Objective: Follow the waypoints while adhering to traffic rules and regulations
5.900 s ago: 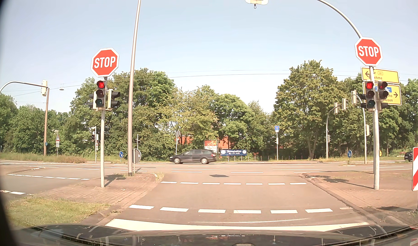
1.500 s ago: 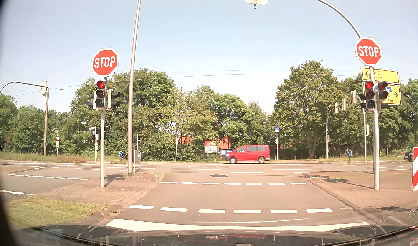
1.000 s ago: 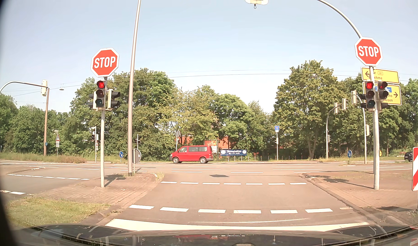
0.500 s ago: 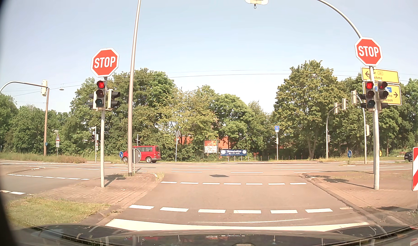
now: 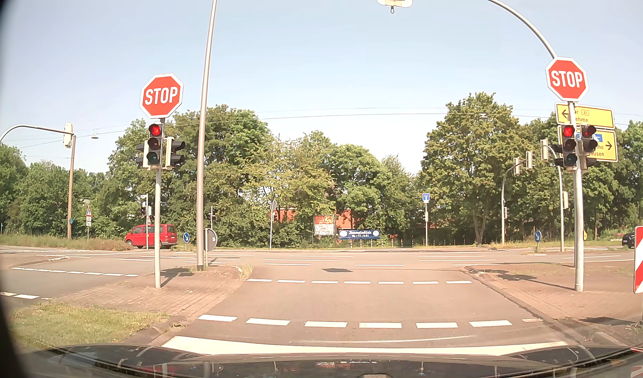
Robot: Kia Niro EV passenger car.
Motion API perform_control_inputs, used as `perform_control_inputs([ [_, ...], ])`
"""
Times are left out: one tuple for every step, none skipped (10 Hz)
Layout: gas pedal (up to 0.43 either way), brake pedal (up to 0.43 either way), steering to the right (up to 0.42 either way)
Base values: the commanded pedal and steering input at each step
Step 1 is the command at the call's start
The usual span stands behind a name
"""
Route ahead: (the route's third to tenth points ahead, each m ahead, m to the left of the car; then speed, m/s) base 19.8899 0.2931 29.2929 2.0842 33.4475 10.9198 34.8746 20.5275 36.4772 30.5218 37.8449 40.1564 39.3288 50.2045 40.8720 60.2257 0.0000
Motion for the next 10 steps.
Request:
perform_control_inputs([
  [0.0,0.256,0.001],
  [0.0,0.256,0.001],
  [0.0,0.256,0.001],
  [0.0,0.256,0.001],
  [0.0,0.256,0.001],
  [0.0,0.256,0.001],
  [0.0,0.256,0.001],
  [0.0,0.256,0.001],
  [0.0,0.256,0.001],
  [0.0,0.256,0.001],
])
